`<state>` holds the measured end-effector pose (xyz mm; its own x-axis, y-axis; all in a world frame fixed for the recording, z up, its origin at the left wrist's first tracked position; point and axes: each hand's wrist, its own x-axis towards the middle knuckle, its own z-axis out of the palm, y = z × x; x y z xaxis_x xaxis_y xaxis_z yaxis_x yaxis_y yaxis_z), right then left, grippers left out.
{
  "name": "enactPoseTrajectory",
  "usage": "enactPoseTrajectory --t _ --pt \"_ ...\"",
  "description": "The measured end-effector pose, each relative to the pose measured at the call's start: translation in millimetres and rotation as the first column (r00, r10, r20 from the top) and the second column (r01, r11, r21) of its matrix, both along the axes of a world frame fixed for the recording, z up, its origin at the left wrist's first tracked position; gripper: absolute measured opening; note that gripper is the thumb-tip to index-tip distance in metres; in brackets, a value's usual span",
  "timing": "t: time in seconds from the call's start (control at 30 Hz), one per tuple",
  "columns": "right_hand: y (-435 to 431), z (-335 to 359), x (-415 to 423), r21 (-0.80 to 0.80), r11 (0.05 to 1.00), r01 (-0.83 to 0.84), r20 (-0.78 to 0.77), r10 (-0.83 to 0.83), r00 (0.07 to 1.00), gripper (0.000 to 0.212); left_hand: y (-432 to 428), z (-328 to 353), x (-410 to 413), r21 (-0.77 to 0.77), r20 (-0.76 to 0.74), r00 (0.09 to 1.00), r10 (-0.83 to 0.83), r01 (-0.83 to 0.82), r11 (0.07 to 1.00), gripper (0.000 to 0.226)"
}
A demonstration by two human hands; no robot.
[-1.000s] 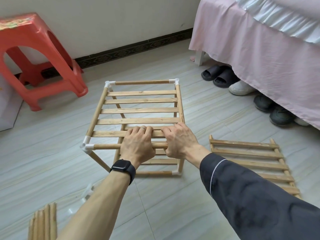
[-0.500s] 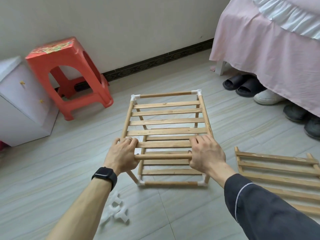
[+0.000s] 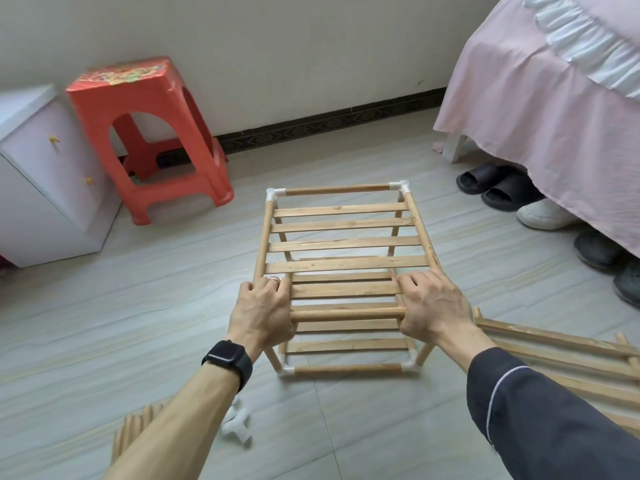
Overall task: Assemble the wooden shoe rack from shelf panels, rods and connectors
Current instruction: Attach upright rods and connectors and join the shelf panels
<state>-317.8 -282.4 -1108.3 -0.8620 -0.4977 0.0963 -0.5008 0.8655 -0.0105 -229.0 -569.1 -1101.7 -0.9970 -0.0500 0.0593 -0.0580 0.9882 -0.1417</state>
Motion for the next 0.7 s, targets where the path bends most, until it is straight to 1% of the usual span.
enactPoseTrajectory --t 0.07,0.13,0.2,0.23,0.3,0.4,0.57,0.63,0.7 --pt "1.5 2.4 2.5 0.045 0.999 0.006 0.021 -0.007 1.000 0.051 2.9 0.1 6.4 -0.008 0.013 1.000 -0.010 0.010 1.000 0.039" --pt "-4.7 5.7 11.1 0.110 0.994 0.006 0.073 -0.014 0.997 0.055 2.9 1.8 15.1 -0.004 0.036 0.999 -0.038 0.038 0.999 0.041" --pt "-21.4 7.1 25.1 0.141 0.989 -0.051 0.124 0.033 0.992 0.058 3.1 5.0 25.0 0.015 0.053 0.997 -0.059 0.058 0.998 0.043" --pt "-31.8 6.1 33.7 0.131 0.986 -0.099 0.143 0.080 0.987 0.059 4.2 6.3 30.5 0.018 0.065 0.996 -0.063 0.062 0.998 0.043" --pt "-51.5 4.6 49.2 0.076 0.985 -0.158 0.143 0.146 0.979 0.052 4.4 6.3 41.7 0.008 0.080 0.995 -0.064 0.064 0.998 0.040" --pt "-62.8 4.2 58.6 0.018 0.990 -0.140 0.151 0.136 0.979 0.043 2.3 3.8 51.3 0.000 0.077 0.995 -0.057 0.058 0.998 0.036" --pt "-58.3 7.9 60.0 0.034 0.989 -0.141 0.182 0.133 0.974 0.041 5.2 3.9 57.1 0.041 0.073 0.996 -0.048 0.045 0.998 0.033" --pt "-55.7 14.6 63.5 0.079 0.987 -0.141 0.219 0.121 0.968 0.044 11.9 5.8 61.1 0.055 0.080 0.996 -0.045 0.041 0.998 0.032" --pt "-57.5 23.8 66.1 0.178 0.973 -0.149 0.251 0.102 0.963 0.049 13.1 6.6 66.2 0.075 0.066 0.996 -0.060 0.055 0.996 0.040"
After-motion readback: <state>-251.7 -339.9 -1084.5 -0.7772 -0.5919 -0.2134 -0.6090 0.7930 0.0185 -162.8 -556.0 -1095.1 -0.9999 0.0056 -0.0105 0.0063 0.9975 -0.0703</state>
